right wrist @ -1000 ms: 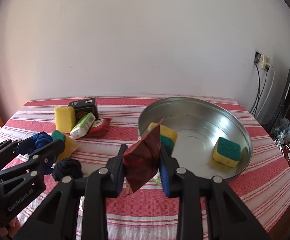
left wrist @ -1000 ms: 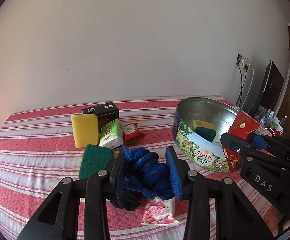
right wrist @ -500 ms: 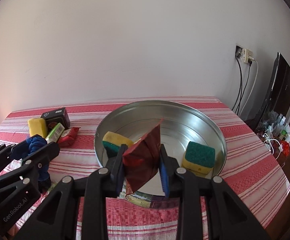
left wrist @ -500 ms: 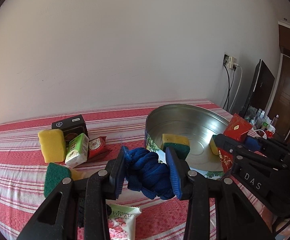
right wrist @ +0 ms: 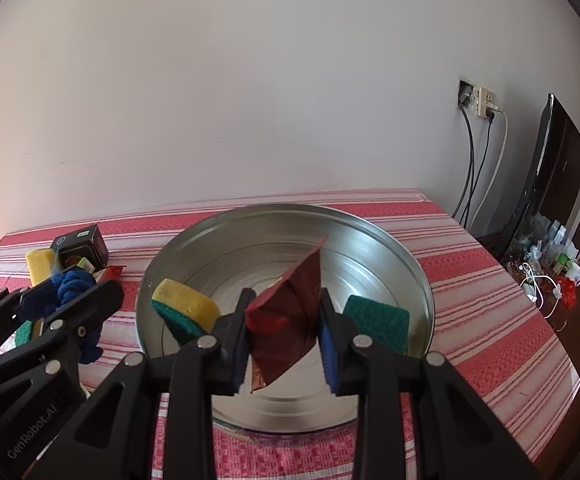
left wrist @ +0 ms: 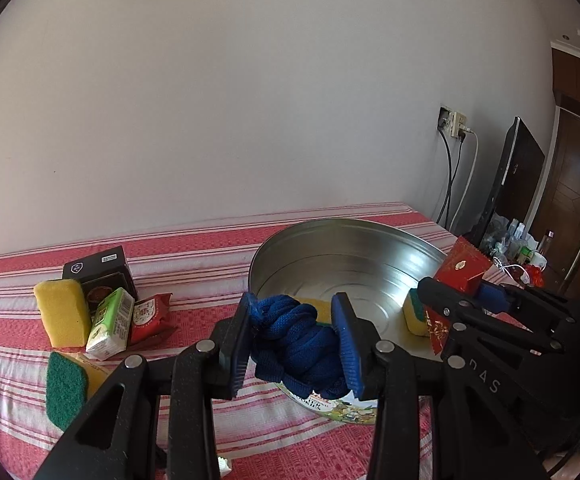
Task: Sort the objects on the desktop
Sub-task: 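Carry the blue cloth and red packet over the silver tin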
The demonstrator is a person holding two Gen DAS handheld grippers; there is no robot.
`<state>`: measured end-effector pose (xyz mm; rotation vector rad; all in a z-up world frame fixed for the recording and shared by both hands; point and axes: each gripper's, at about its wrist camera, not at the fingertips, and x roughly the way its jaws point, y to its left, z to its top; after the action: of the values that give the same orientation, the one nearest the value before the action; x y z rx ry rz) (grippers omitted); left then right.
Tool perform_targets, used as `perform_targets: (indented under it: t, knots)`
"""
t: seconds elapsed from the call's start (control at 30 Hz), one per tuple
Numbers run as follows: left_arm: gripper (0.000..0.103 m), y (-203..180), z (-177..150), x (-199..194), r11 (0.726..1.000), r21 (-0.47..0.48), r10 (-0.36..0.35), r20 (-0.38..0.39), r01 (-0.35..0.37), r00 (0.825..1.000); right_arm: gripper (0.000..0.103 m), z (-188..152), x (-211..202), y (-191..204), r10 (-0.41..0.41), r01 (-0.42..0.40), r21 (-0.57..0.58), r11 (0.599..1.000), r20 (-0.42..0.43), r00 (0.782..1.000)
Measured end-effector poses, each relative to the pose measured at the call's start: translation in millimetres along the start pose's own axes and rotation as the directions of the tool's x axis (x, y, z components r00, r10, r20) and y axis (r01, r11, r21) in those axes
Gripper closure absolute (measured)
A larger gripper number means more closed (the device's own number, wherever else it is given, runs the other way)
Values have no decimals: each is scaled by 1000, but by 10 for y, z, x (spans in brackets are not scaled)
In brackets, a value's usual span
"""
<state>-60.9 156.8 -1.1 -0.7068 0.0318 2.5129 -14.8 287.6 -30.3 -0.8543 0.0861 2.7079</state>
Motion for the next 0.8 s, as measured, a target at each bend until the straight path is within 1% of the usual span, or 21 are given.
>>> perform_targets:
  t: [0.2,0.43,0.8]
  knots:
    - [62,-76,20,175,1000,-5,-3,-13,3,1000,74,9,114,-95,-3,3,10,1000,-11,1000]
    - [62,-105,73,276,1000,-25,2,-12,-2,1000,74,45,248,-163,-16,16,9,1000,-18,1000]
    - [62,-199,101,462,999,-32,19,-33,-20,999,74,74,450,-294,-49,49,14,999,-43,998]
